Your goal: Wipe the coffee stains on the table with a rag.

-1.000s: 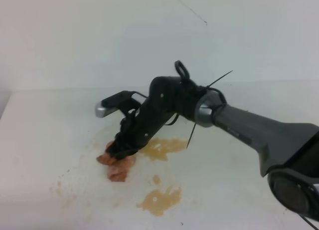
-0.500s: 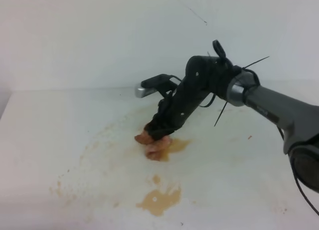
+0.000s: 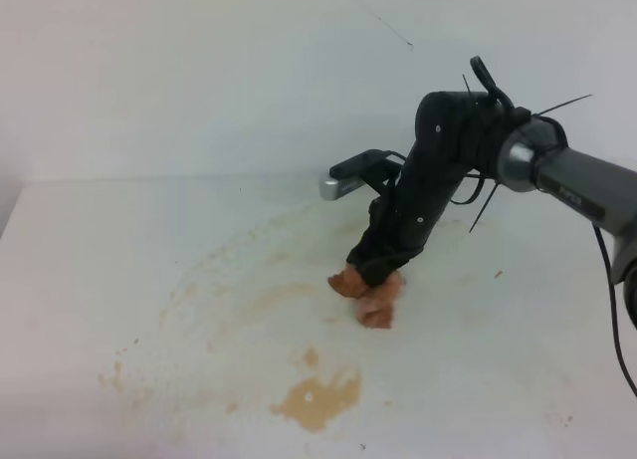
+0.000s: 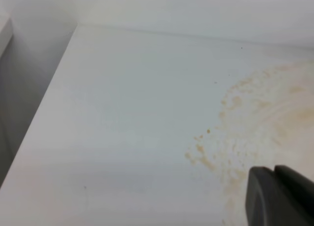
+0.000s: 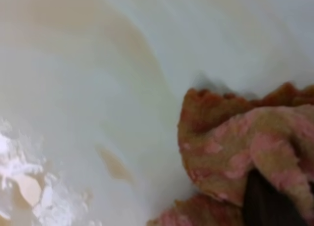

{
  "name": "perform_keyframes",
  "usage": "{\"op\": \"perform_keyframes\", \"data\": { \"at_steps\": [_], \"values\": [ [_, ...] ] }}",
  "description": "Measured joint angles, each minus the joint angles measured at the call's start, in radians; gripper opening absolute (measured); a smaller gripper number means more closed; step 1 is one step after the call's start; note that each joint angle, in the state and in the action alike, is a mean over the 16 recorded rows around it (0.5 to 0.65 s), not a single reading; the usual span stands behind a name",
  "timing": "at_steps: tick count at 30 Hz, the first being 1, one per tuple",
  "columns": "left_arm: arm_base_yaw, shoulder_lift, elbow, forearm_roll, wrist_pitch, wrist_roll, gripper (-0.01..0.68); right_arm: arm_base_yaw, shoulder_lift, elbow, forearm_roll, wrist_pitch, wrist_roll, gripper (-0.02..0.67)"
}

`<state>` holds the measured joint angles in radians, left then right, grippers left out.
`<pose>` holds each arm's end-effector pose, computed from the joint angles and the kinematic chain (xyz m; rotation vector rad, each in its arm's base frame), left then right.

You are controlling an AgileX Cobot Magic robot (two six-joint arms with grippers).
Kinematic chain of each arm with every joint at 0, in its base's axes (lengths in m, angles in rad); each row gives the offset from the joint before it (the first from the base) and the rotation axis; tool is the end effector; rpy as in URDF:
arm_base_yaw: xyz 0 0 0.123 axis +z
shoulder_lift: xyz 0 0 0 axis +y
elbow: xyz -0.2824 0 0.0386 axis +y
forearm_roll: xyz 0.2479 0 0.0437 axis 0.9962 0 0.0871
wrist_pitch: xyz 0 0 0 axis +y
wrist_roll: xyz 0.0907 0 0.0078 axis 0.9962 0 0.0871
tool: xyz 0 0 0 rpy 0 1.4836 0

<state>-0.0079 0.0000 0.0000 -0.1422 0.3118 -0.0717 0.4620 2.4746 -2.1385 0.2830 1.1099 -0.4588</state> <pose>0.0542 -0.0044 0.1852 -0.1475 1.7903 -0.1930 0.4500 0.2495 0.1410 -1.1601 2.6644 0.3904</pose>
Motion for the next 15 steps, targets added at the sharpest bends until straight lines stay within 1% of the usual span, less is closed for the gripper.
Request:
{"op": "perform_keyframes", "data": {
  "at_steps": [7, 15],
  "values": [
    [0.000, 0.000, 0.000, 0.000, 0.000, 0.000, -0.002, 0.007, -0.087, 0.050, 0.019, 0.006, -0.045, 0.038],
    [0.000, 0.000, 0.000, 0.000, 0.000, 0.000, -0.002, 0.048, -0.205, 0.058, 0.050, 0.020, -0.082, 0.040]
  ]
}}
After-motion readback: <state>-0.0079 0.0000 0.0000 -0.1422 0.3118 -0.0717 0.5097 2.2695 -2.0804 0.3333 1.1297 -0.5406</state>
